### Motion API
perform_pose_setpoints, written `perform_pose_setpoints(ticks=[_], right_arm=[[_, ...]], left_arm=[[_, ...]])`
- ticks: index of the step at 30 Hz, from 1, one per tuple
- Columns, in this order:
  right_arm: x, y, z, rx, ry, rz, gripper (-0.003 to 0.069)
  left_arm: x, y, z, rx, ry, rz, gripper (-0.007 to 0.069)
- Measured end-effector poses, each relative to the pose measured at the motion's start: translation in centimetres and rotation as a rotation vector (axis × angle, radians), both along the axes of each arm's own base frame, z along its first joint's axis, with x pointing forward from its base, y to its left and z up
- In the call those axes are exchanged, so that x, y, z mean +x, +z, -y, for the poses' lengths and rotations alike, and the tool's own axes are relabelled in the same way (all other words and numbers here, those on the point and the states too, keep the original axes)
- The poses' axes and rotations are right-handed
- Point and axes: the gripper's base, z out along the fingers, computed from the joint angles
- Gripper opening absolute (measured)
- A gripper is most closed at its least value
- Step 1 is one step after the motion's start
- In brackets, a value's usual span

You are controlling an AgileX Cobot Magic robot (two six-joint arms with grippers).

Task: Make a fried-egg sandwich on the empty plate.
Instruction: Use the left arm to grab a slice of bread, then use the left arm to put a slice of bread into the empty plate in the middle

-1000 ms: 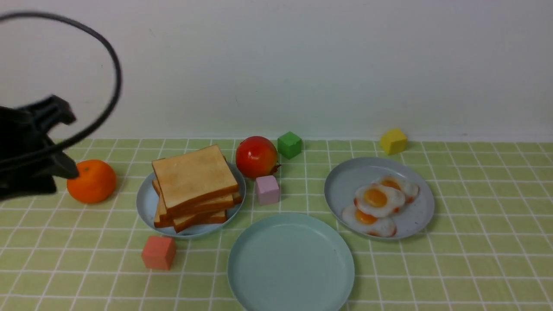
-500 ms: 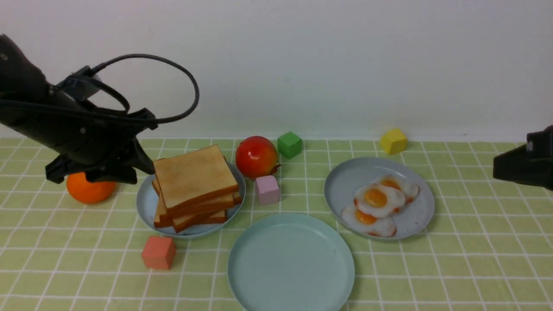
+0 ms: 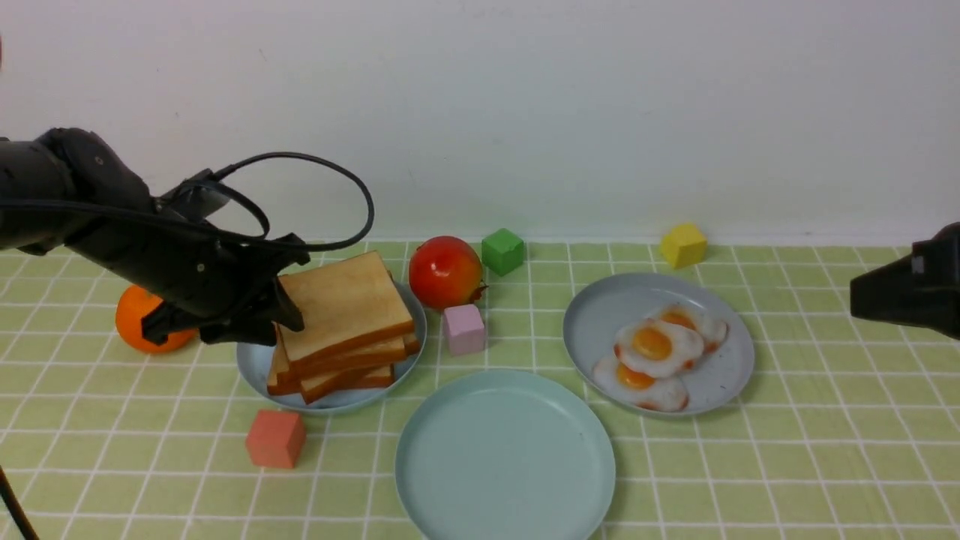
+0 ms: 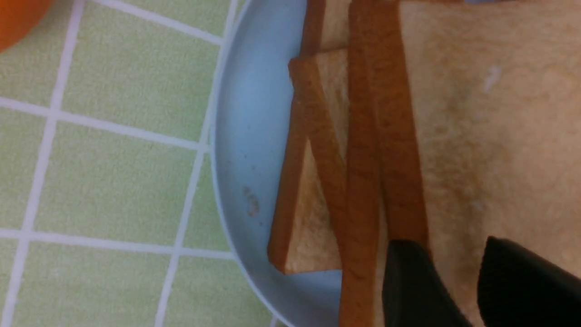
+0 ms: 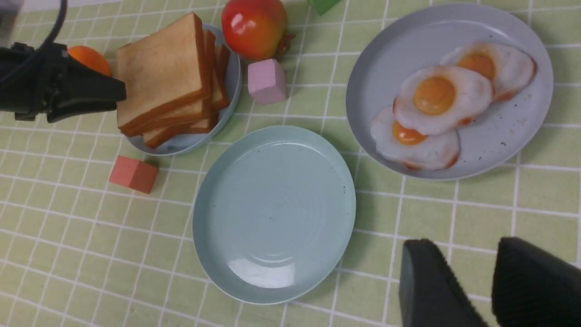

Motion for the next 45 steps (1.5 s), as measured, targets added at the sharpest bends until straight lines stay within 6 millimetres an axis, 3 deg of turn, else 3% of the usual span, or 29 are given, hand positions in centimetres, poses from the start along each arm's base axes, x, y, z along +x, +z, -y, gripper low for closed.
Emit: perform_pose_setpoints(ticks=[5, 10, 13, 18, 19, 22, 24, 26, 29, 33, 39, 45], right_arm=[[-0.1, -0.1, 0.0, -0.002, 0.008, -0.014, 0.0241], [-0.3, -0.2, -0.1, -0.005, 0.021, -0.036, 0.0241], [-0.3, -0.3, -0.1, -0.006, 0.024, -0.041, 0.0241], [-0.4, -0.3, -0.1, -0.007, 0.026, -0.045, 0.0241], [-0.4, -0.3, -0.1, -0.007, 0.026, -0.045, 0.0241], [-0.4, -0.3, -0.1, -0.005, 0.027, -0.046, 0.0241], [-0.4, -0.3, -0.1, -0.005, 0.027, -0.046, 0.0241], [-0.4, -0.3, -0.1, -0.005, 0.027, -0.046, 0.0241], [-0.4, -0.3, -0.1, -0.004, 0.027, -0.046, 0.0241], [-0.4, -0.3, -0.1, -0.004, 0.027, -0.046, 0.0241], [-0.4, -0.3, -0.1, -0.004, 0.027, -0.046, 0.0241], [-0.4, -0.3, -0.1, -0.004, 0.027, -0.046, 0.0241]], left_arm=[[0.3, -0.7, 0.0, -0.01, 0.01, -0.014, 0.0225], [0.3, -0.7, 0.1, -0.013, 0.012, -0.014, 0.0048], [0.1, -0.2, 0.1, -0.015, 0.009, -0.007, 0.0032], [-1.2, 3.9, 0.2, -0.013, -0.024, 0.083, 0.0032], [-2.0, 5.7, 0.5, -0.013, -0.054, 0.129, 0.0032], [-4.3, 9.0, 2.7, -0.036, -0.156, 0.21, 0.0032], [-5.6, 9.5, 4.1, -0.055, -0.205, 0.228, 0.0032], [-6.7, 9.1, 5.6, -0.074, -0.249, 0.221, 0.0032], [-8.6, 5.8, 8.2, -0.087, -0.297, 0.152, 0.0032], [-9.4, 2.2, 10.5, -0.072, -0.324, 0.093, 0.0032], [-9.0, -1.5, 12.5, -0.049, -0.334, 0.033, 0.0032], [-8.4, -4.6, 12.8, -0.038, -0.31, -0.048, 0.0032]])
